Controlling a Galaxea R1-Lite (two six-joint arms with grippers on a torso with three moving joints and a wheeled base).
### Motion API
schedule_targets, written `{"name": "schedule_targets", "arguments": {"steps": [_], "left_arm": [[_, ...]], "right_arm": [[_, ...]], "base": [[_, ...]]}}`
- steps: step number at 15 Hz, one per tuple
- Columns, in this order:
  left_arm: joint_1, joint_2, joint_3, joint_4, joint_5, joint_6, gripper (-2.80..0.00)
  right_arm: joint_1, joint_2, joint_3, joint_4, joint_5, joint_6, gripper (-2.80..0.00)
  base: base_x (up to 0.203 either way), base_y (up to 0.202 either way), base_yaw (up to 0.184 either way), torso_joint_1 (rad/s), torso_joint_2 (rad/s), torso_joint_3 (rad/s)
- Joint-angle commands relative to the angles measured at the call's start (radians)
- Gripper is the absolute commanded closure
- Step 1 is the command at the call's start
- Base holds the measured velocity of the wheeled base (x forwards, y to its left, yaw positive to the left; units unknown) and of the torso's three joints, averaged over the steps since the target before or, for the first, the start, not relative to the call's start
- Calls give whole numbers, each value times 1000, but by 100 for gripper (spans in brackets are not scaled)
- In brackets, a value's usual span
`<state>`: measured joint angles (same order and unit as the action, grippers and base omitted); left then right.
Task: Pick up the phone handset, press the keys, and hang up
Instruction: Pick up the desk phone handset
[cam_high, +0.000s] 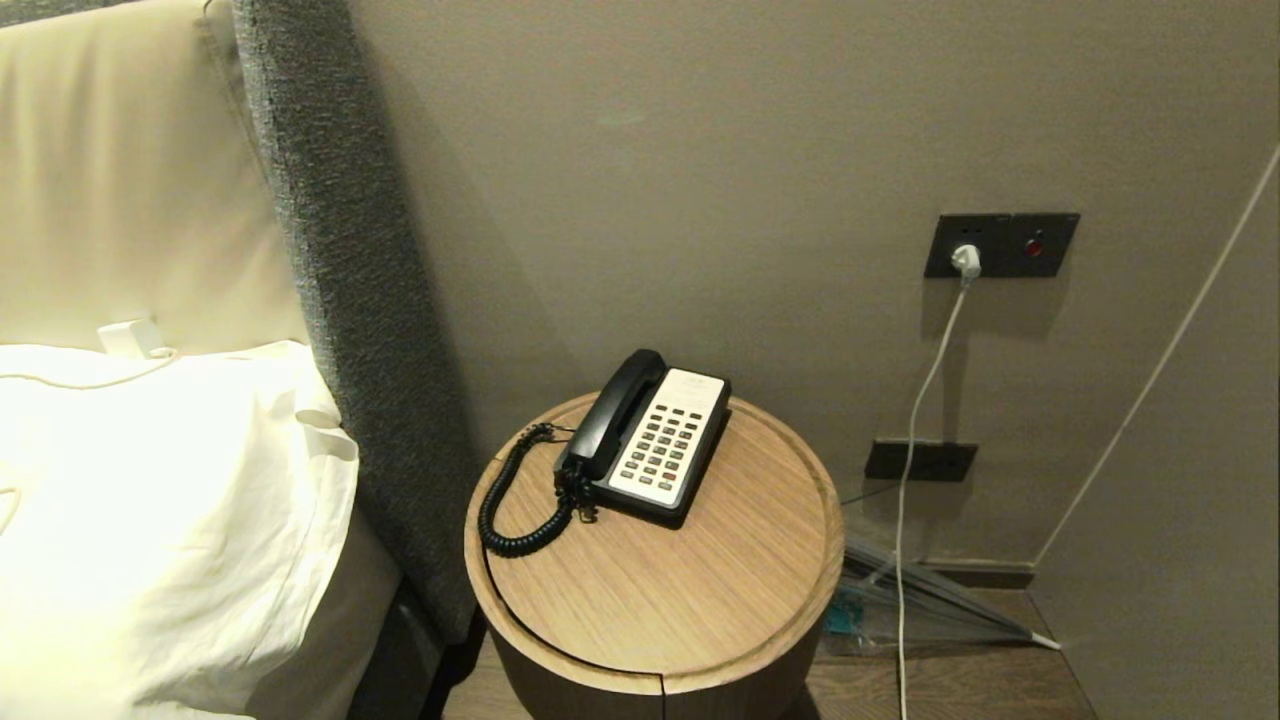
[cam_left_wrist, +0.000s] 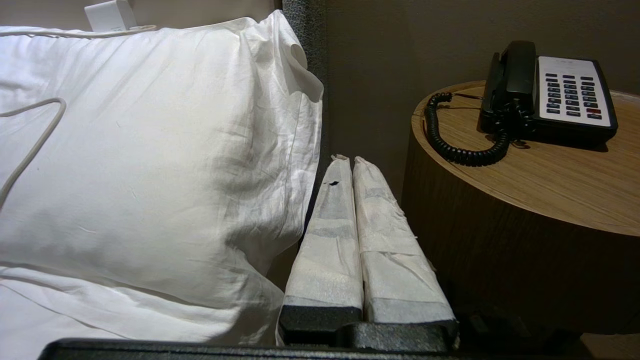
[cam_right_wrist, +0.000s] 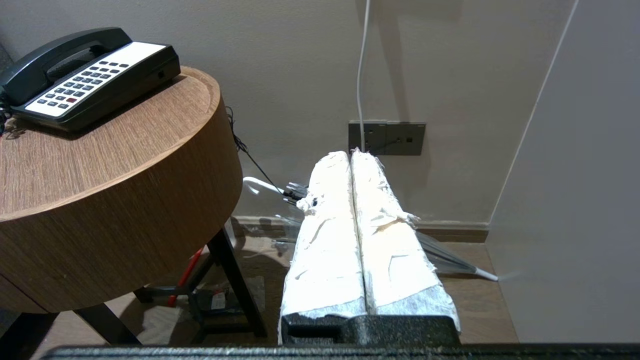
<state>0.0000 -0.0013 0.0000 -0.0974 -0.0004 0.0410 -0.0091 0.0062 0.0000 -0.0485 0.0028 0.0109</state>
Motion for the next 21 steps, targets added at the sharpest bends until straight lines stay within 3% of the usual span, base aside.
{"name": "schedule_targets", "arguments": {"steps": [1,9,21], "left_arm": [[0,1,40,-1,-1,0,0],[0,1,40,-1,-1,-8,0],[0,1,40,-2,0,-21,0]], "right_arm": [[0,1,21,-1,0,0,0],[0,1,21,-1,0,0,0],[0,1,21,-1,0,0,0]], "base": [[0,0,0,0,0,0],[0,0,0,0,0,-6],[0,0,0,2,1,-184]]}}
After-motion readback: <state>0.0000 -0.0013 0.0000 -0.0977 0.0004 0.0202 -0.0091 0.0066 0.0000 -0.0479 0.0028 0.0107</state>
